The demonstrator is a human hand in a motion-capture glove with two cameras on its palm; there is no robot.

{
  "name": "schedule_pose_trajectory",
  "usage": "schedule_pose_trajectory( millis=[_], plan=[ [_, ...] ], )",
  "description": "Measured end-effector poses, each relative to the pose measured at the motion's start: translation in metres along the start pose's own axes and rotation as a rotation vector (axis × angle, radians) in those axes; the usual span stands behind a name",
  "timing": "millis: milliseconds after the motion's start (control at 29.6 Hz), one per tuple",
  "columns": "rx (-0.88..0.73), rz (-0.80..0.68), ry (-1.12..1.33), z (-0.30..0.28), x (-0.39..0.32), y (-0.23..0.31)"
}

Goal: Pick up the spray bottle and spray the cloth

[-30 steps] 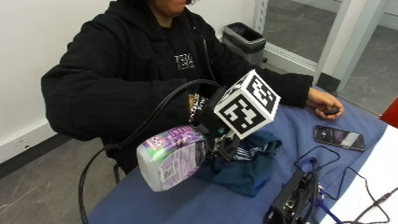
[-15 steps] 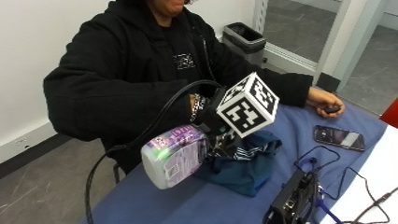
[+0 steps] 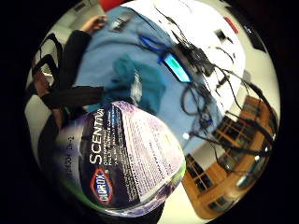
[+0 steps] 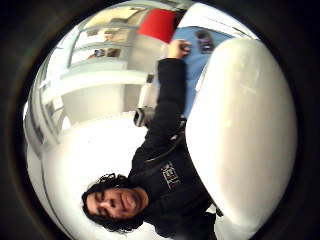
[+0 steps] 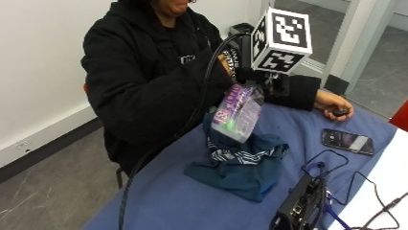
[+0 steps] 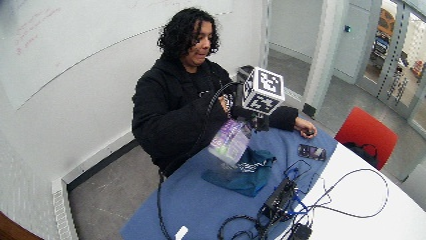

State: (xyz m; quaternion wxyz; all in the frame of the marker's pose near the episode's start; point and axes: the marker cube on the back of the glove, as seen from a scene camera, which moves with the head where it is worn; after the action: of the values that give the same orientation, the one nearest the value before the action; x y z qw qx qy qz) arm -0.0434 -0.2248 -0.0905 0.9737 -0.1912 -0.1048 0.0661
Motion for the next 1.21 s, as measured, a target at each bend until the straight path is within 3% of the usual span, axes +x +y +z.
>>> schedule_pose_trajectory(
  millis=[371, 742, 1214],
  plan=[
    [0.389, -0.346, -0.564, 0.057, -0.045, -0.086],
    [0.546, -0.327, -0.742, 0.12, -0.018, -0.132],
    [0.574, -0.359, -0.745, 0.128, -0.012, -0.135]
  ],
)
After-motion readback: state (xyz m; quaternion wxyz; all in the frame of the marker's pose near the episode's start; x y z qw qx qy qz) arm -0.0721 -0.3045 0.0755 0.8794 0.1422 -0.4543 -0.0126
